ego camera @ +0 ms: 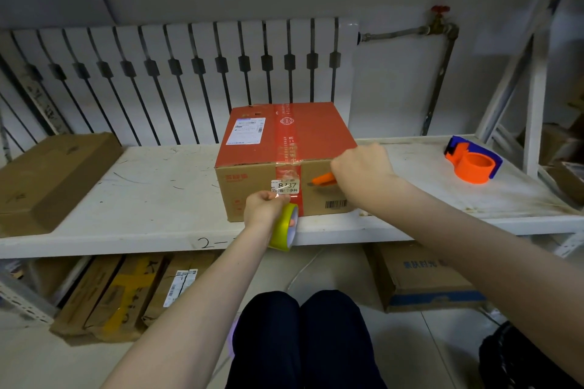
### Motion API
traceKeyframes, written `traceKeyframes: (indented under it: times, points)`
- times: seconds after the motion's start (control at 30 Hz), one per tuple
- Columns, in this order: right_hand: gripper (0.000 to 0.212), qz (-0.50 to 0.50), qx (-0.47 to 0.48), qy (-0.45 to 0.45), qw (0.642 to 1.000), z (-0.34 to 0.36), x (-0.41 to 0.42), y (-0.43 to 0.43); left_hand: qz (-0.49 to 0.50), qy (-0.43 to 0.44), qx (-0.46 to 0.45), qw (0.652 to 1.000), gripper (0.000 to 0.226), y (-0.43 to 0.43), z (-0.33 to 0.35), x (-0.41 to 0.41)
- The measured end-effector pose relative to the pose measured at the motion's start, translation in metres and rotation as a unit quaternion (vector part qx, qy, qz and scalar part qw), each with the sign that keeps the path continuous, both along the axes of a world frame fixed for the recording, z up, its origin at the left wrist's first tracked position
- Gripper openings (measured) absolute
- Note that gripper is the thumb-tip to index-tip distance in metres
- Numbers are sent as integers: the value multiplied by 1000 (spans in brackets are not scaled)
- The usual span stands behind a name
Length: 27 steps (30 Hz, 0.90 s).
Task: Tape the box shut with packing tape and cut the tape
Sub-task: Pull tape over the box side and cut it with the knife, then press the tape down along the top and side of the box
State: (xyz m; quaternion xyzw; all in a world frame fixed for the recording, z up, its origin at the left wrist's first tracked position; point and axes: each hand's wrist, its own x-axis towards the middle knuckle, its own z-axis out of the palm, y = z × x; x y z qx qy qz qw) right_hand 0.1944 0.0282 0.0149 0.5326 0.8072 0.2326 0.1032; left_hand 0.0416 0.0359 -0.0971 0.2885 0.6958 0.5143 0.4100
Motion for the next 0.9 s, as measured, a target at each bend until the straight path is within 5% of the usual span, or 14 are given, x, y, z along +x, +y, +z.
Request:
traceKeyframes:
  times: [0.13,0.33,0.57,0.9]
  points:
    - [12,14,4,90,996,2,16,1,-3,-3,0,1000,25,-2,2,3]
    - [24,46,90,279,955,-10,23,14,-10,0,5,1000,24,-4,3,4]
    - [24,19,63,290,955,-40,1,71,-62,151,-31,986,21,-6,10,-10]
    - [42,8,11,364,931,-53,-9,113,-82,105,-53,990,20,-5,0,-22]
